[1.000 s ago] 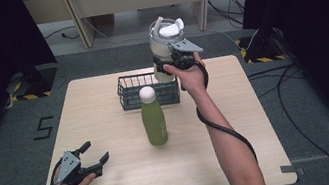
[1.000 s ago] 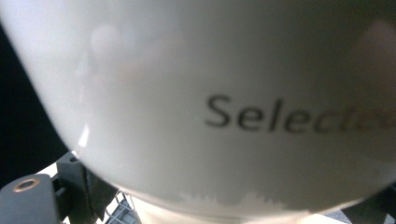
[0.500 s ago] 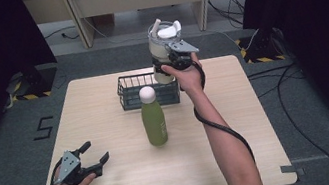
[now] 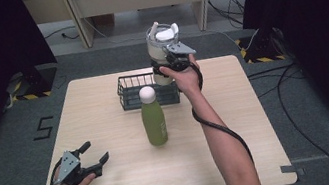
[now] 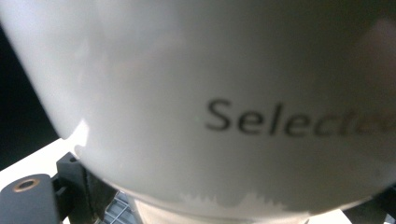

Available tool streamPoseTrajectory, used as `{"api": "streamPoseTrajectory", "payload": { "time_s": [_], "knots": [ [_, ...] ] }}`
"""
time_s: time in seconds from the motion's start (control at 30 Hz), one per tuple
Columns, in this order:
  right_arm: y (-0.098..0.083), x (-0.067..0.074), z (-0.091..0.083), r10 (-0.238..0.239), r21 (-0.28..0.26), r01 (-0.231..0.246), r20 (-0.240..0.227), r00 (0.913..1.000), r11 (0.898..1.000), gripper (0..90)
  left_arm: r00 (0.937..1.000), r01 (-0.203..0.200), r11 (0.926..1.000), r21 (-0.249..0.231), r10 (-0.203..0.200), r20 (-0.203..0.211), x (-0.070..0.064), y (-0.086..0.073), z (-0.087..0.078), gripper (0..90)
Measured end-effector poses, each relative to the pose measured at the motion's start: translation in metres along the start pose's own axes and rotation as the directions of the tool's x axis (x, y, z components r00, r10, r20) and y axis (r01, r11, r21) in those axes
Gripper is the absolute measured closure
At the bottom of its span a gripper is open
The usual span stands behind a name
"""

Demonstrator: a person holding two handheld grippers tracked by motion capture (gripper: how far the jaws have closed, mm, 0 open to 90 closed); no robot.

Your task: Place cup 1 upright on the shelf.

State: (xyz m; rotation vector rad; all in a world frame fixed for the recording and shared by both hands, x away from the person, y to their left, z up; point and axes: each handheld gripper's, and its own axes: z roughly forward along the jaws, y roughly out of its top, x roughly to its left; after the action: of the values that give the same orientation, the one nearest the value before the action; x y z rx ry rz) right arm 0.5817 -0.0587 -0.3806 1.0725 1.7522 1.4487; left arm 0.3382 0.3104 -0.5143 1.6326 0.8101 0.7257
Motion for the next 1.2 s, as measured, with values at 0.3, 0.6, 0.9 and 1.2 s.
{"api": "streamPoseTrajectory", "payload": {
  "time_s": [0.3, 0.6, 0.9, 1.2],
  "knots": [
    [-0.004, -0.001, 0.004, 0.008, 0.01, -0.009, 0.005, 0.9999, 1.0, 10.3, 1.0, 0.0, 1.0, 0.001, 0.0, 0.005, -0.001, 0.0, 0.001, 17.7],
    [-0.006, -0.001, 0.003, 0.006, 0.011, -0.006, 0.008, 0.9999, 1.0, 10.3, 1.0, -0.001, 1.0, 0.002, 0.001, 0.009, -0.001, 0.0, 0.002, 17.7],
    [-0.013, 0.001, 0.008, 0.002, 0.032, -0.003, 0.012, 0.9999, 0.999, 10.3, 1.0, 0.001, 1.0, 0.002, -0.001, 0.009, -0.002, 0.0, 0.002, 17.7],
    [-0.021, 0.002, 0.013, -0.003, 0.048, 0.002, 0.011, 0.9999, 0.999, 10.3, 0.9999, -0.001, 1.0, 0.003, 0.001, 0.011, -0.002, 0.0, 0.002, 17.7]
  ]
}}
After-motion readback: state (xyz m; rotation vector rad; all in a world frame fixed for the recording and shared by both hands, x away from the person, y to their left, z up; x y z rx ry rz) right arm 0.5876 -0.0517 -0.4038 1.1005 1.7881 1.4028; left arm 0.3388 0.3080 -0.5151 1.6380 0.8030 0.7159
